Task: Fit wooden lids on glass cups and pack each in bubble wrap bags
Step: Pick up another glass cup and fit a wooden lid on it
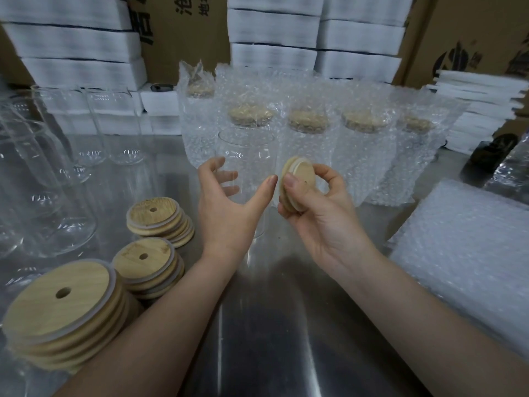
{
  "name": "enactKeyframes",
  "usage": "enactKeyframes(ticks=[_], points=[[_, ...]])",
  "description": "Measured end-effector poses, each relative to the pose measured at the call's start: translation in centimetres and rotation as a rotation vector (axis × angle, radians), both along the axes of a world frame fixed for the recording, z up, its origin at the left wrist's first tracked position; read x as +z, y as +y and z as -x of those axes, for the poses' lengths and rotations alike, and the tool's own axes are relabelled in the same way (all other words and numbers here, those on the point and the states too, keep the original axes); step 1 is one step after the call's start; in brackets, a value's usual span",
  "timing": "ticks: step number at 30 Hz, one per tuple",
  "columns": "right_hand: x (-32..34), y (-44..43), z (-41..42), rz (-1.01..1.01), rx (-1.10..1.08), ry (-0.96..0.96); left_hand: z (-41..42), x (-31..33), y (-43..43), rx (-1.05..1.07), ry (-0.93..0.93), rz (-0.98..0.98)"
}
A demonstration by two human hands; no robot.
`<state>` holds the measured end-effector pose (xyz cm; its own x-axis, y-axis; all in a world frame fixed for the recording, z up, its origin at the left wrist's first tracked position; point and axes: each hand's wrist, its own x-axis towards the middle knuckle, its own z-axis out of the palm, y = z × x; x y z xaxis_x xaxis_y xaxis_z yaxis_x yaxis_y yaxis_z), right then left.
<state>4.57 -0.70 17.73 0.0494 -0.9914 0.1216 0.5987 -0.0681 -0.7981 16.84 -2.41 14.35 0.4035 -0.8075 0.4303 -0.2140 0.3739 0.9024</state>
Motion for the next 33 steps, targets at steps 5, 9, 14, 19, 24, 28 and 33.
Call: enactKeyframes(ticks=[5,9,14,19,24,28,33], points=[[0.03,0.25,0.08,-0.036,-0.038,0.177,0.08,0.02,-0.04,0.000,0.011,-0.002],[-0.23,0.27,0.15,-0.042,-0.058,0.170,0.06,0.00,-0.05,0.004,0.005,0.000],[-0.42,0.03,0.48,-0.032,-0.077,0.169,-0.01,-0.04,-0.07,-0.001,0.001,-0.001],[-0.54,-0.29,0.48,-0.063,-0.074,0.048,0.04,0.00,-0.02,-0.002,-0.003,-0.003],[-0.45,-0.34,0.52,-0.080,-0.044,-0.094,0.07,0.05,0.00,-0.001,0.003,-0.002],[-0.17,-0.35,0.35,-0.086,0.005,-0.151,0.08,0.02,-0.03,-0.001,-0.003,-0.001],[-0.21,-0.48,0.31,-0.048,0.019,-0.082,0.01,-0.08,-0.15,0.004,0.004,0.001]])
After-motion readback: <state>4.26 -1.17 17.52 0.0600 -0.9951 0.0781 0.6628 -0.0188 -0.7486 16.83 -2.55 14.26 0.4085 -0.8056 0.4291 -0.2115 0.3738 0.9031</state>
